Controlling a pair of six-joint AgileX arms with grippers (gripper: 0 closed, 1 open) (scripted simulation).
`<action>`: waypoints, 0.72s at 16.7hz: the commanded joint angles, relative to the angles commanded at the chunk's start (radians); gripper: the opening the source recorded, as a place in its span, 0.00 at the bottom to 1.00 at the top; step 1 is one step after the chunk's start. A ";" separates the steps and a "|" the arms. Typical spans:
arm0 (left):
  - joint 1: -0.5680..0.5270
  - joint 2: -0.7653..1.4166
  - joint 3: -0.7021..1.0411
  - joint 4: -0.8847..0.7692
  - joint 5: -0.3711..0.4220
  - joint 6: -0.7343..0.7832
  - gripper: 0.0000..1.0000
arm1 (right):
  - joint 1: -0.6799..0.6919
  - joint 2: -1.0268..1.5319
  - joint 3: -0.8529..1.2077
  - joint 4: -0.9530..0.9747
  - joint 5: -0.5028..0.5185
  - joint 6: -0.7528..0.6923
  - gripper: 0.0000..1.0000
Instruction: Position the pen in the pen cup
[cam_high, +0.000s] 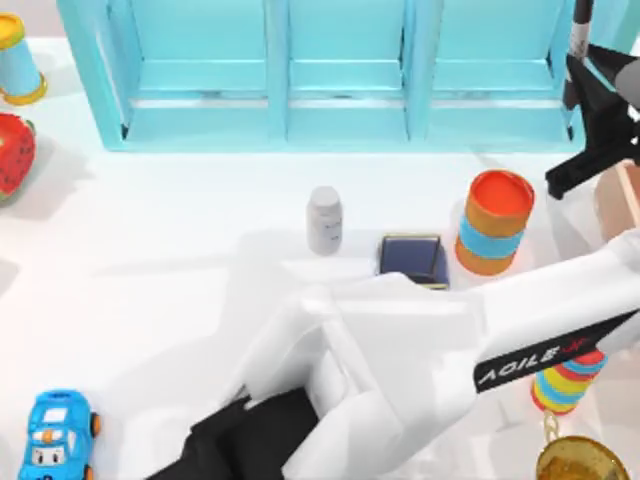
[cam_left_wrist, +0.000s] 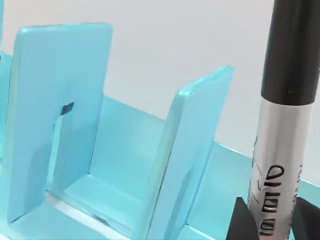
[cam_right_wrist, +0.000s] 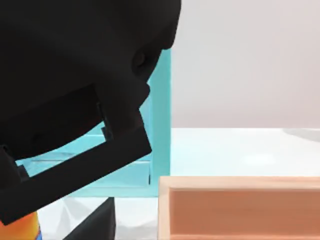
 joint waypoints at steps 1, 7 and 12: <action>0.000 -0.017 -0.036 0.006 -0.006 0.002 0.00 | 0.000 0.000 0.000 0.000 0.000 0.000 1.00; -0.004 -0.168 -0.358 0.068 -0.059 0.010 0.00 | 0.000 0.000 0.000 0.000 0.000 0.000 1.00; -0.009 -0.304 -0.637 0.133 -0.112 0.011 0.00 | 0.000 0.000 0.000 0.000 0.000 0.000 1.00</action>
